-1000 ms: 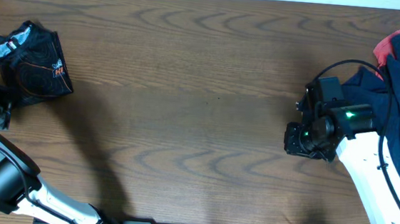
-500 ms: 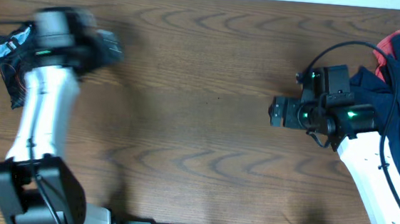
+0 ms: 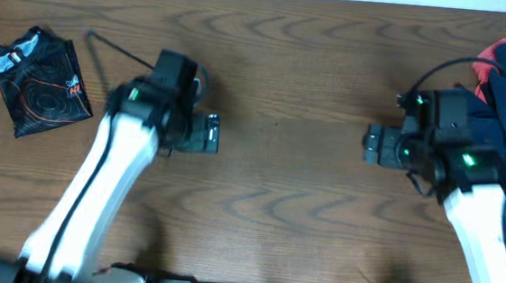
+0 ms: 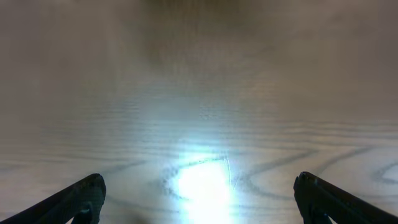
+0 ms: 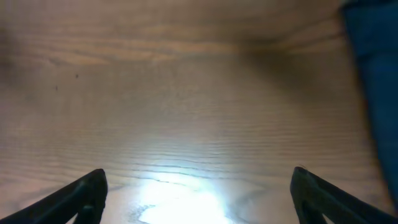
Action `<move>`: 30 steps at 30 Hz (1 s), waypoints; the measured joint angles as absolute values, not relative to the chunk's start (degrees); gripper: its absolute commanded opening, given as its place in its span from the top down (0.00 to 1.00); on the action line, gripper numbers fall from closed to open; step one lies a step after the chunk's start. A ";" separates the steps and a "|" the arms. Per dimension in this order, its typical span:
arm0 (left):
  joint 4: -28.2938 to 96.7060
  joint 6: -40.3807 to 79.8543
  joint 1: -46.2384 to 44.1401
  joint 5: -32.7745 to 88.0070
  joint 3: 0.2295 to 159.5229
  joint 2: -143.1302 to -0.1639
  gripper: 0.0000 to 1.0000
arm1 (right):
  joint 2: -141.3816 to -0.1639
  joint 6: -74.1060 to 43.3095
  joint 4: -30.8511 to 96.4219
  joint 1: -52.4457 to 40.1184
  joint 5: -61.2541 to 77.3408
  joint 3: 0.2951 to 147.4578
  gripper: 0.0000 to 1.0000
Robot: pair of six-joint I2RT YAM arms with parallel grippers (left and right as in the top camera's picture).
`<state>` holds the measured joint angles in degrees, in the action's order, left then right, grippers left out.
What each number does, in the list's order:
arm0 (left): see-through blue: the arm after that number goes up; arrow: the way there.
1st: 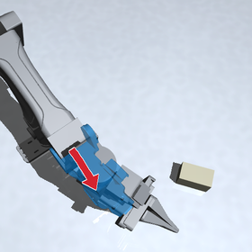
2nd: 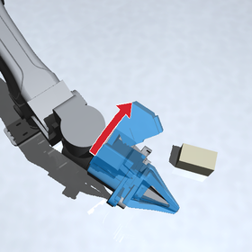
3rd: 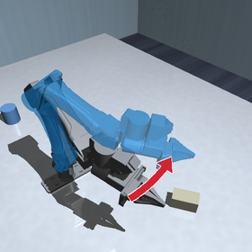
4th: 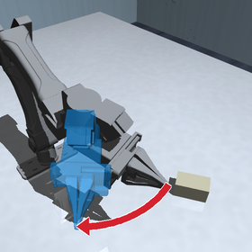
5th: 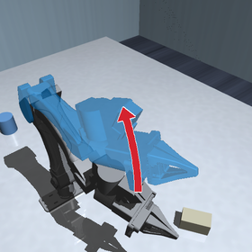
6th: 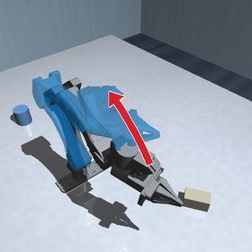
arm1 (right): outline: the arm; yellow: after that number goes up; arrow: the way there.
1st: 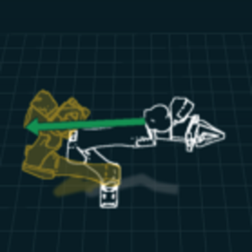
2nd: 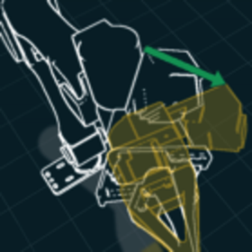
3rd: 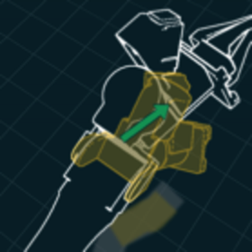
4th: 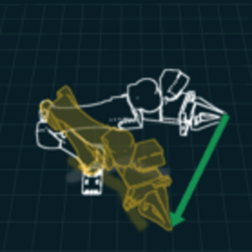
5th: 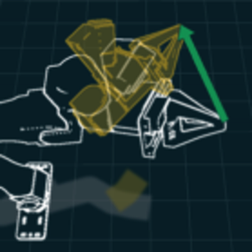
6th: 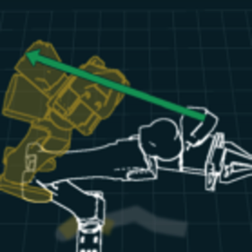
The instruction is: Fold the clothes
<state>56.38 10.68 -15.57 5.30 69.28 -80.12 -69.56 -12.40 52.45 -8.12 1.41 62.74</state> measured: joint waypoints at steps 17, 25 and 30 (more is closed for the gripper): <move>46.96 10.70 -23.70 -1.10 46.74 -25.61 0.02 | -26.94 -23.35 57.41 -16.64 -12.60 50.11 0.01; 47.90 10.70 -23.70 -1.61 46.72 -23.88 0.02 | -26.41 -23.66 66.98 -16.64 -12.93 50.04 0.01; 47.99 10.70 -23.70 -1.72 46.72 -23.90 0.02 | -26.00 -23.70 70.50 -16.64 -12.93 49.80 0.01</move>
<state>47.99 10.70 -23.70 -1.72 46.72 -23.90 -26.00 -23.70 70.50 -16.64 -12.93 49.80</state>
